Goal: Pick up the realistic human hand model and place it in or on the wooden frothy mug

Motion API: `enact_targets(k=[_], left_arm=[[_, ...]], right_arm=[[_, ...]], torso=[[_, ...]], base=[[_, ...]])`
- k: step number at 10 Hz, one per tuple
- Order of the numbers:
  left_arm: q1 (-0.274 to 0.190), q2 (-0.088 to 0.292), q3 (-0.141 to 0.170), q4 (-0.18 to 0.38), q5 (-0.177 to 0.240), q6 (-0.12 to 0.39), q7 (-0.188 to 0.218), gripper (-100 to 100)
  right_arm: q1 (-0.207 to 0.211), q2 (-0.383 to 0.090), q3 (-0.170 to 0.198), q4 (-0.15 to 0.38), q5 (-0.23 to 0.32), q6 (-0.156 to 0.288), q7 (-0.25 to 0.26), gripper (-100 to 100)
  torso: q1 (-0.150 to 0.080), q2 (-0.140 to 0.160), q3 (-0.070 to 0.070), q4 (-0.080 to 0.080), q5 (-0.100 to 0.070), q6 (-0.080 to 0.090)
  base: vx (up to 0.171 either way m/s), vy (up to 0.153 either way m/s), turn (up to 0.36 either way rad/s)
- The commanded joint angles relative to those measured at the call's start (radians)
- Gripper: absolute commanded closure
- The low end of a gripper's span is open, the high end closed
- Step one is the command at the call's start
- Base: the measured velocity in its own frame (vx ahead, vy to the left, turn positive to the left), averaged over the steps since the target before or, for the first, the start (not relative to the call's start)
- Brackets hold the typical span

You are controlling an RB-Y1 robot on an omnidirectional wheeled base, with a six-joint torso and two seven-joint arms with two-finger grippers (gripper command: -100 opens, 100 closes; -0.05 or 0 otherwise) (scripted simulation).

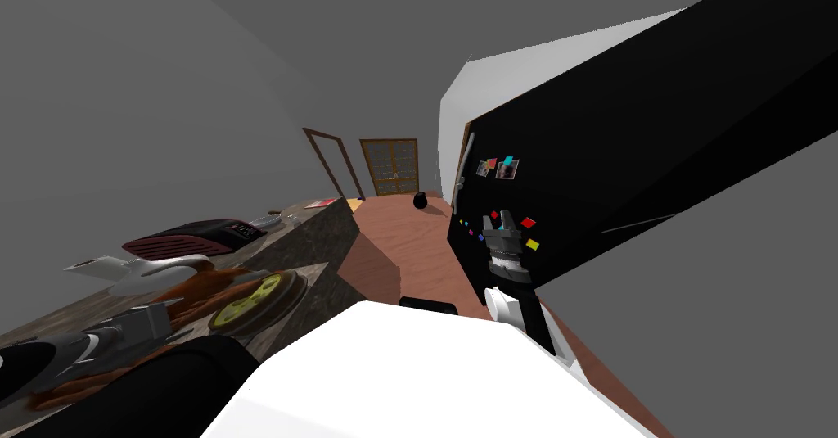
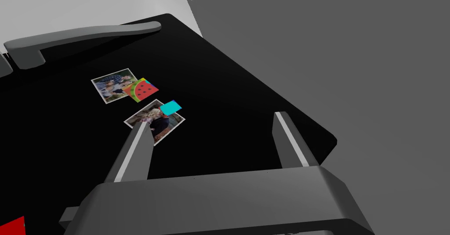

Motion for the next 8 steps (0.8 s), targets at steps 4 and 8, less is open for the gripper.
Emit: enact_targets(k=[4,8], left_arm=[[0.000,-0.001,-0.001,0.000,0.000,0.001,0.000,100],[-0.025,-0.035,0.003,-0.069,-0.047,0.053,0.043,100]], right_arm=[[0.000,0.000,0.000,0.000,0.000,0.000,0.000,0],[0.000,0.000,0.000,0.000,0.000,0.000,0.000,0]], torso=[[0.002,0.001,0.000,0.000,0.000,0.000],[0.005,0.003,0.002,0.001,0.000,0.001]], base=[[0.000,-0.003,0.003],[-0.031,0.034,-0.034]])
